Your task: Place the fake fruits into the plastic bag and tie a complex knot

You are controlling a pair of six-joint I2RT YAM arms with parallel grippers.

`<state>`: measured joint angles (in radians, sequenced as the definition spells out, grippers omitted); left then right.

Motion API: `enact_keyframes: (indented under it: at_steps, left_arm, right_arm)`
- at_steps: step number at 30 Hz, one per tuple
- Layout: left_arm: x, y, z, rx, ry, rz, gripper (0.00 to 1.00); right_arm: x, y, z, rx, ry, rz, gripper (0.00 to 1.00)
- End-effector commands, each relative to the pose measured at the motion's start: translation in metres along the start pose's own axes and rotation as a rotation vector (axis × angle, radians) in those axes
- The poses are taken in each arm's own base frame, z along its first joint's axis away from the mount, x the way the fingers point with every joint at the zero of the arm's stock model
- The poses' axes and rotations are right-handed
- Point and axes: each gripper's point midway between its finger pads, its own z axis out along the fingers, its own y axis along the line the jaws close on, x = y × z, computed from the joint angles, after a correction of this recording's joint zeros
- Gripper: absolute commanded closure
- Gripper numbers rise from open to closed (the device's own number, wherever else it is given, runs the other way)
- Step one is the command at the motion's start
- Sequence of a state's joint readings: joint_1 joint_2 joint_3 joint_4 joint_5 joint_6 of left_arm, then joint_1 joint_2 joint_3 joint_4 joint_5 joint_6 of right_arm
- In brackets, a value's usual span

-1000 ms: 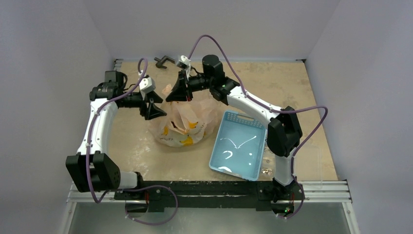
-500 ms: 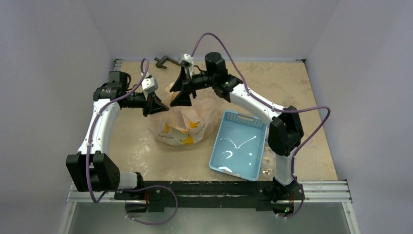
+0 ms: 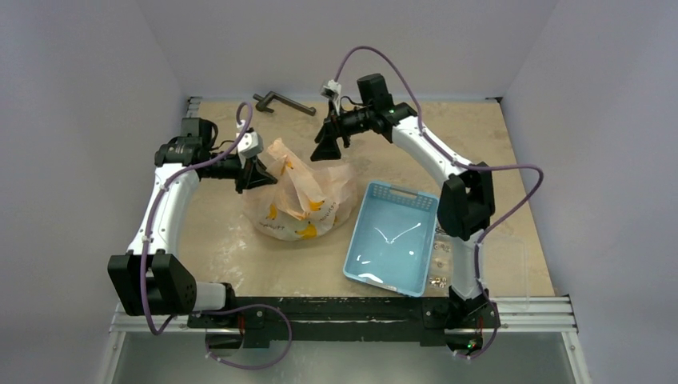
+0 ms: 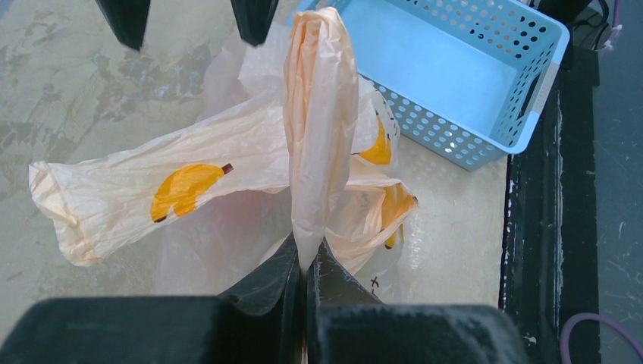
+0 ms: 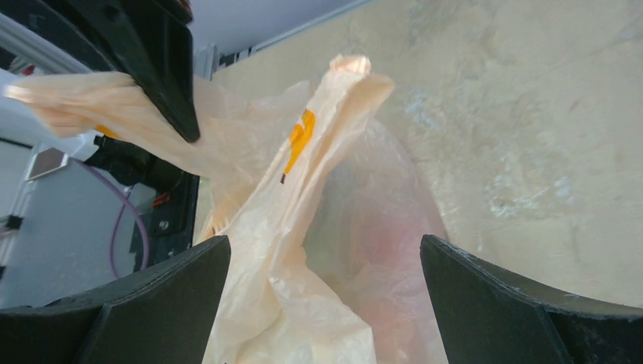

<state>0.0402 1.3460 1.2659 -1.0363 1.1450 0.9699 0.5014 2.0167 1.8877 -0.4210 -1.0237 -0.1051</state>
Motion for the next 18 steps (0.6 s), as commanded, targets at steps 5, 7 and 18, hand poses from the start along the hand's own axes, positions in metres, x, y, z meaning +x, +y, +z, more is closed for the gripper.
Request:
enact_keyframes:
  at_steps: [5,7,18]
  left_arm:
    - [-0.014,0.0,-0.003,-0.007,-0.01,0.105,1.0]
    - [-0.014,0.001,-0.003,-0.008,-0.011,0.107,1.0]
    - [-0.009,0.009,-0.001,-0.01,0.01,0.116,1.0]
  right_arm:
    - [0.021,0.011,0.028,-0.121,0.106,0.091,0.01]
    - [0.025,0.017,0.033,-0.155,0.122,0.111,0.01]
    - [0.037,0.054,0.048,-0.325,0.144,0.234,0.06]
